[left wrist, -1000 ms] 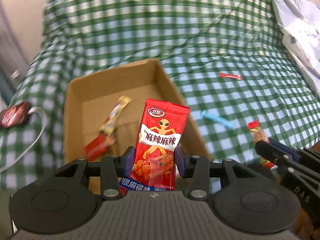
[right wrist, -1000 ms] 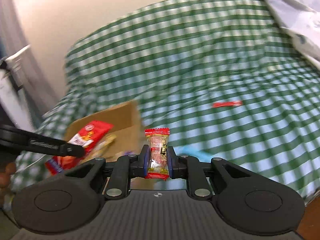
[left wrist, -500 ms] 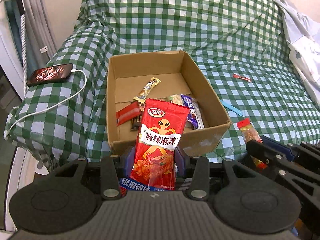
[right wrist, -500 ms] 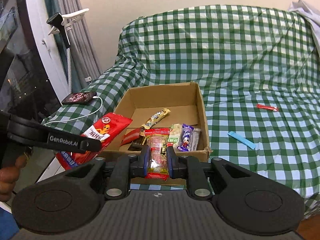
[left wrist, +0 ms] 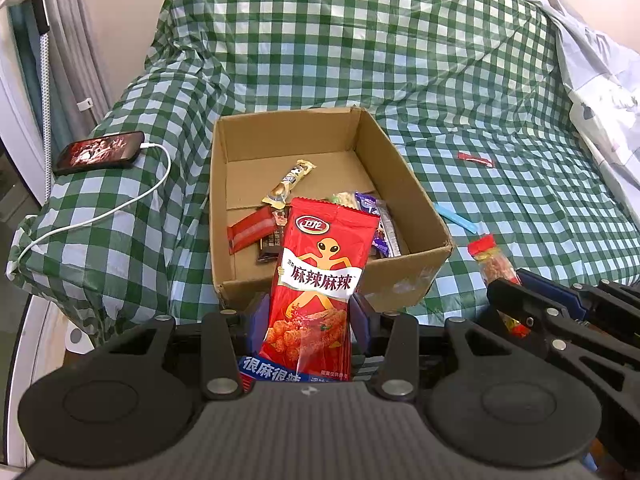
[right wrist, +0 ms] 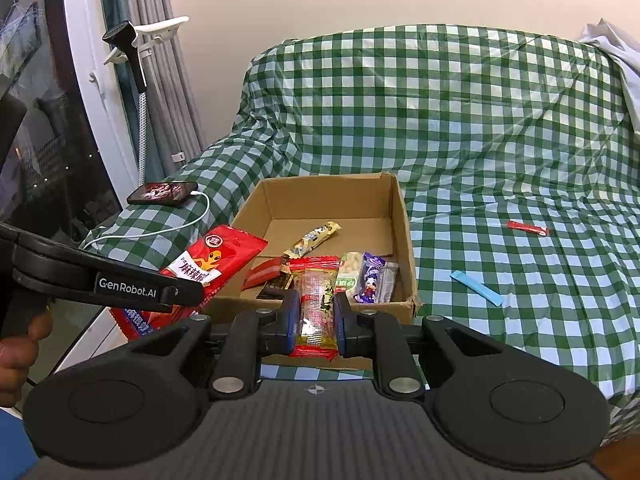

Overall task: Organize snacks
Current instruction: 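Carry the spicy packet and red candy over the box with both tools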

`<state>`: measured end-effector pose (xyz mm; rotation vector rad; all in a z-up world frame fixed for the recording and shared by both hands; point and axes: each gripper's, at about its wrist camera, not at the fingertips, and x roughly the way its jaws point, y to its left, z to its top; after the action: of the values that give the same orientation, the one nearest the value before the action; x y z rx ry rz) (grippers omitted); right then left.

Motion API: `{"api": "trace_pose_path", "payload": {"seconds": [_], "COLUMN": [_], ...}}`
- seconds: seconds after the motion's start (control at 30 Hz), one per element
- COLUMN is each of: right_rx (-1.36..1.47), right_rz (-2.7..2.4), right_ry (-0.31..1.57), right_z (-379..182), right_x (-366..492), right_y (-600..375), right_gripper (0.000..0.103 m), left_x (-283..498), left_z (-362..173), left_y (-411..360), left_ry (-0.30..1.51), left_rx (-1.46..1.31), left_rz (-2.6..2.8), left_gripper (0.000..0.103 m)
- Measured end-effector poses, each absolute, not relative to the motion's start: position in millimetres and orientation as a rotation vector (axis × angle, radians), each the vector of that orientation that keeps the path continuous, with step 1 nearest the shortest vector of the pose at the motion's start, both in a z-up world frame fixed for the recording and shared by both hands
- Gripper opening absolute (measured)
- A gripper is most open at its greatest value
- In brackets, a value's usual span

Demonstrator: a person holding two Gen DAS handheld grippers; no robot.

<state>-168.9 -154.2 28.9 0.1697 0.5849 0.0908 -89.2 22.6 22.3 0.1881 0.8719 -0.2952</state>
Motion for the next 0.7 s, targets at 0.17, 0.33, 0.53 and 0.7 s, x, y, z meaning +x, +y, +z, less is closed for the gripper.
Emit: {"api": "trace_pose_path", "payload": {"seconds": [0.17,0.33,0.53,0.7], "right_rx": [0.172,0.176,0.176,0.175], "right_rz": [0.093,0.092,0.092,0.092], "right_ry": [0.595,0.614,0.641,0.661], "right_z": [27.2,23.8,19.1,15.6], "right_x": [-164.7,-160.2,-153.1,-146.2], "right_y": [-152.9,-152.1,-150.4,-150.6], "right_gripper": [0.019,0.019,0.019,0.019], "left_x": [-85.1,-79.1,-70.0,-62.7], "left_z": [19.6,14.2,6.7,2.1], "left_y": [21.4,20.5,20.4,20.2], "left_ry": [0.875,0.893,0.915,0.928], "left_rx": [0.196,0.197,0.198,0.199], "left_rz": [-0.293,-0.292,-0.293,-0.290], "left_gripper": [0.048,0.048,0.048,0.048]}}
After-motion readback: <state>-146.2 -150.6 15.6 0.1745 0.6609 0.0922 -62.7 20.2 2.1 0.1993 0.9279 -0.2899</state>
